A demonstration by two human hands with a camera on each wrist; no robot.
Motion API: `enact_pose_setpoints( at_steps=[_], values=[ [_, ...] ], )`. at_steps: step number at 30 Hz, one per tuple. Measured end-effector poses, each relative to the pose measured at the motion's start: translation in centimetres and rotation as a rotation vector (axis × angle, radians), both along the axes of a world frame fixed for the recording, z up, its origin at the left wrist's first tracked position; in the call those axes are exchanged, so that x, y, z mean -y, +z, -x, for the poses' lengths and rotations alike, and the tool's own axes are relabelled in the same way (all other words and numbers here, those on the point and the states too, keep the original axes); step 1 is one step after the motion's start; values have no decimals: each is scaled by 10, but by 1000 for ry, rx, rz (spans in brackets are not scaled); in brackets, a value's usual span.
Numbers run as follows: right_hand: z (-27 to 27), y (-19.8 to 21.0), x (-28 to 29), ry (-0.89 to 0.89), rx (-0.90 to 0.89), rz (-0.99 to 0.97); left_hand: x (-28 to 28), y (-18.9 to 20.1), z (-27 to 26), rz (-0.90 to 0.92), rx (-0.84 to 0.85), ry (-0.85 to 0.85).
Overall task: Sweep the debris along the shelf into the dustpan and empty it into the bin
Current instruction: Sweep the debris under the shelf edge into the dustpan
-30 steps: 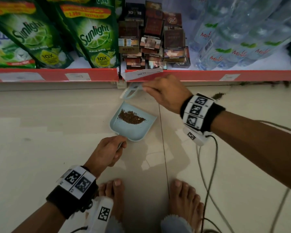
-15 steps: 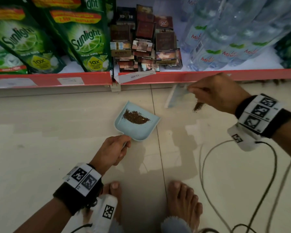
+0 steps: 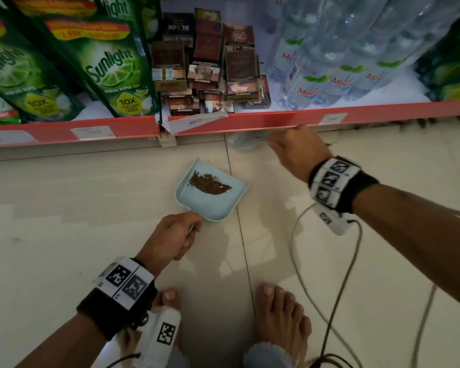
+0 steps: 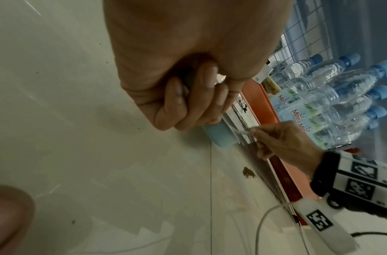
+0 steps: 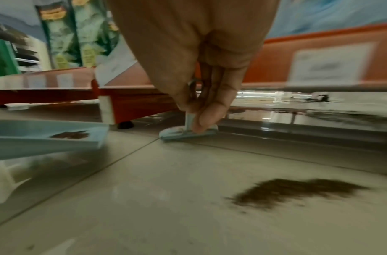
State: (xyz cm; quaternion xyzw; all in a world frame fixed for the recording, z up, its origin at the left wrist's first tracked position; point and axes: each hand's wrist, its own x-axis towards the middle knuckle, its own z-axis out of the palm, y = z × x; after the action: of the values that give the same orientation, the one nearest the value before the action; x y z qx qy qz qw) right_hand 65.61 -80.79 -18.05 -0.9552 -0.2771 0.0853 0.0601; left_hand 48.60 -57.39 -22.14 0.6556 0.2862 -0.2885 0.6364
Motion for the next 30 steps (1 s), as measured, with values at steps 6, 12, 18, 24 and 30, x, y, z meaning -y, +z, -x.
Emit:
enact_pose_setpoints(
  at_steps=[6, 12, 18, 24, 30],
  values=[
    [5, 24, 75, -132, 74, 40, 4, -1, -3, 5, 4, -35],
    [14, 29, 46, -53, 34, -389, 12, 1, -7, 6, 2, -63],
    [6, 18, 1, 91, -93, -320, 11, 1, -8, -8, -29, -34],
    [-3, 26, 58, 4, -102, -31, 12, -1, -8, -2, -13, -53],
    [5, 39, 83, -156, -241, -320, 11, -8, -7, -1, -19, -69]
  ],
)
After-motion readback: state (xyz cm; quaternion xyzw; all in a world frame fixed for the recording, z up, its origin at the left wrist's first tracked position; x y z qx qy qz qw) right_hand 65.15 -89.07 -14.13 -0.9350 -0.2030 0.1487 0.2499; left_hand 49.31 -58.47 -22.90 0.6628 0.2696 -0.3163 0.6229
